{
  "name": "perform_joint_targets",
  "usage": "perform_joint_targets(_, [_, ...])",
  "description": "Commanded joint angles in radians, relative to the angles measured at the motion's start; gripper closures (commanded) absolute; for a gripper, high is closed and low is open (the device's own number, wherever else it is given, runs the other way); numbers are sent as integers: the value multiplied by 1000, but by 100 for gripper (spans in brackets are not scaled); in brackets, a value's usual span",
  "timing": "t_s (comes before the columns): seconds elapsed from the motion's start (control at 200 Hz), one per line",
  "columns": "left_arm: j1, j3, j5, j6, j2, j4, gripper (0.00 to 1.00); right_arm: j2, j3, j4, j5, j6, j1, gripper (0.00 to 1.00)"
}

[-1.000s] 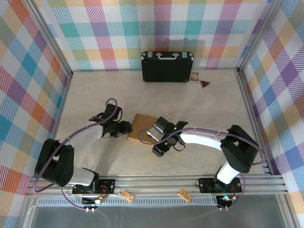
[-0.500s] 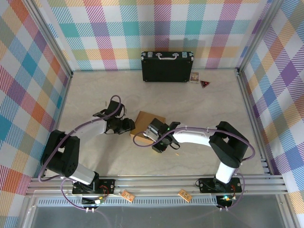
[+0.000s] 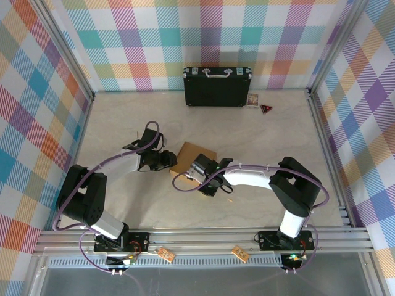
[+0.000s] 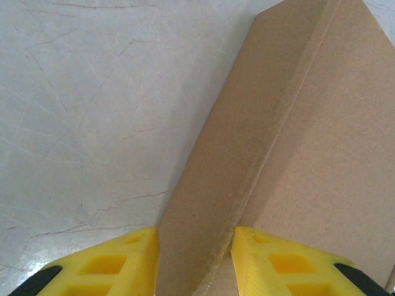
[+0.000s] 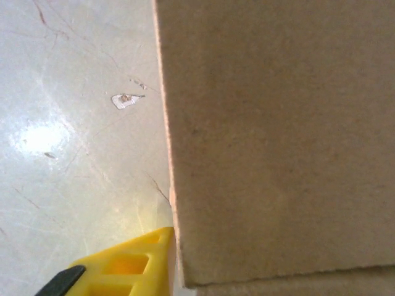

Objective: Fold the paper box

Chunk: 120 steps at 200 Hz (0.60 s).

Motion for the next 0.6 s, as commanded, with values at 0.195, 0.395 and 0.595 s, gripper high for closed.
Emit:
perform_joint_targets(0.195, [-27,-26,32,10,28,-46,66,34,46,47,20,46,3,63])
perform_joint_targets(0.395, [-28,-40,35,9,26,-41,67,84,104,26,61,155,3,70])
perform_joint_targets(0.595, [-31,-53,54,8,35,-21,68,91,115,30,89,197,3,79])
